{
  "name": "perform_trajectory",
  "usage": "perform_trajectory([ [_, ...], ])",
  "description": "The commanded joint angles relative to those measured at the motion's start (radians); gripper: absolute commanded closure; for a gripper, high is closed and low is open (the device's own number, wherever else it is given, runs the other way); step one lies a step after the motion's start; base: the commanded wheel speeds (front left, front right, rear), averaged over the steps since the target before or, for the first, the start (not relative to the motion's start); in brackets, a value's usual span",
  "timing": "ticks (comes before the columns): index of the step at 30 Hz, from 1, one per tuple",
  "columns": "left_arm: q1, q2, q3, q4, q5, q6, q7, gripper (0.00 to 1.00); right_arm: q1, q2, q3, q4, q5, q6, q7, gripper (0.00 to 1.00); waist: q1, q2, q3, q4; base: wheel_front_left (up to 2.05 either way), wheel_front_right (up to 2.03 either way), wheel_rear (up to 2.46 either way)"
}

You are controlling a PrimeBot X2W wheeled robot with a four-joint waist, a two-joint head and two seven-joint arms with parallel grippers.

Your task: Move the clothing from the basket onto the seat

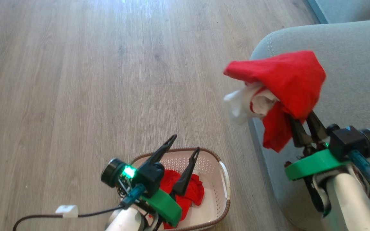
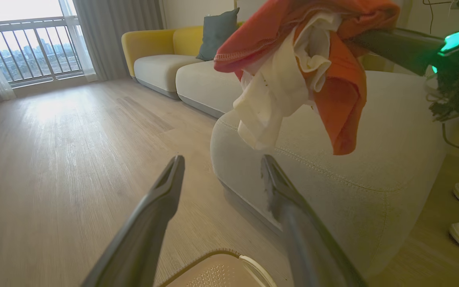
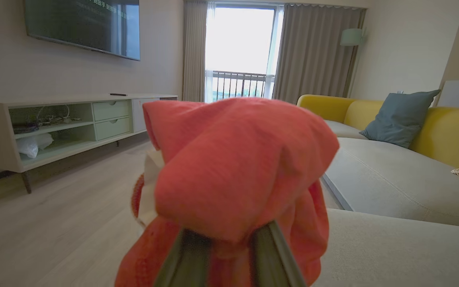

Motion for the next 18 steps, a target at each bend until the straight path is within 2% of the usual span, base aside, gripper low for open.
perform_trajectory([
  [1, -0.017, -0.001, 0.043, -0.016, 0.014, -0.007, -0.005, 0.00, -0.008, -0.001, -0.002, -0.019, 0.004, 0.000, -0.007, 1.00, 0.0000, 0.0000, 0.001, 0.001, 0.00, 0.00, 0.00],
  [9, 0.015, -0.001, 0.059, 0.051, 0.024, -0.011, -0.005, 0.00, 0.021, 0.015, -0.077, 0.022, -0.001, 0.000, -0.007, 1.00, 0.0000, 0.0000, 0.006, 0.002, 0.00, 0.00, 0.00],
  [18, 0.025, -0.001, 0.067, 0.083, 0.037, -0.017, -0.005, 0.00, 0.022, 0.028, -0.105, 0.027, -0.005, 0.000, -0.007, 1.00, 0.0000, 0.0000, 0.015, -0.008, 0.00, 0.00, 0.00],
])
